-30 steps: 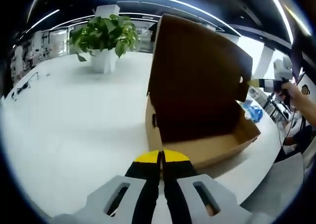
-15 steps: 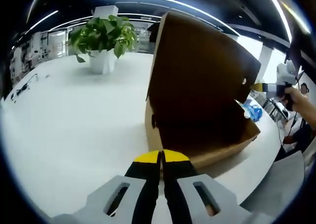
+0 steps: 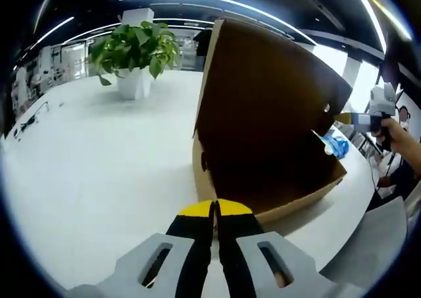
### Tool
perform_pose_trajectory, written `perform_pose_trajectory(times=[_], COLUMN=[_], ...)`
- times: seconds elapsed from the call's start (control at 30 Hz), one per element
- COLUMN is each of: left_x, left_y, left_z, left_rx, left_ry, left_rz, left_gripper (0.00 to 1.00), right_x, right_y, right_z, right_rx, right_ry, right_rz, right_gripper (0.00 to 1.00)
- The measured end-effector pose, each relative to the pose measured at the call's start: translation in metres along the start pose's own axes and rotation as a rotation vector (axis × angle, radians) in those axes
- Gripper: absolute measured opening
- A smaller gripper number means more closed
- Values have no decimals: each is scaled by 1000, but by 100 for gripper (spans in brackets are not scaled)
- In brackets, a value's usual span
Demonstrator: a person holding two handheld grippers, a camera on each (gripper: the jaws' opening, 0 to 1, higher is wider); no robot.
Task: Operate the shoe box by opening the lid, removing the specified soft item, and placing it in the target area until the item is outside and the box remains undamaged.
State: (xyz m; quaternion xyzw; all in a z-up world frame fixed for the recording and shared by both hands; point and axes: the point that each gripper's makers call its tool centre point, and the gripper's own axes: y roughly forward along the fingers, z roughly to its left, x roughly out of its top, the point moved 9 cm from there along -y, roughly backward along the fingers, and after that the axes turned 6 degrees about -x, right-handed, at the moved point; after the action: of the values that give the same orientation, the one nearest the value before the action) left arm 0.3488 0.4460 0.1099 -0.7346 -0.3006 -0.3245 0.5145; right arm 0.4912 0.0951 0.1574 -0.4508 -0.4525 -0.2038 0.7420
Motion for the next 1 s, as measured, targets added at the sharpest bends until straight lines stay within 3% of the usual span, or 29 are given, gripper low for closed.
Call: perform_pose_trajectory(times=[0.43, 1.0], left_x=[1, 4], left_y=[-1, -1], left_z=[-1, -2], left_rx=[3, -6], left_ry=[20, 59], left_rz=[9, 38], left_gripper=[0, 1], right_x=[-6, -23], right_y=[-7, -20], right_z=[2, 12], right_rx=[8, 17], right_ry=[13, -40], right_rz=[-11, -18], right_gripper=[3, 6])
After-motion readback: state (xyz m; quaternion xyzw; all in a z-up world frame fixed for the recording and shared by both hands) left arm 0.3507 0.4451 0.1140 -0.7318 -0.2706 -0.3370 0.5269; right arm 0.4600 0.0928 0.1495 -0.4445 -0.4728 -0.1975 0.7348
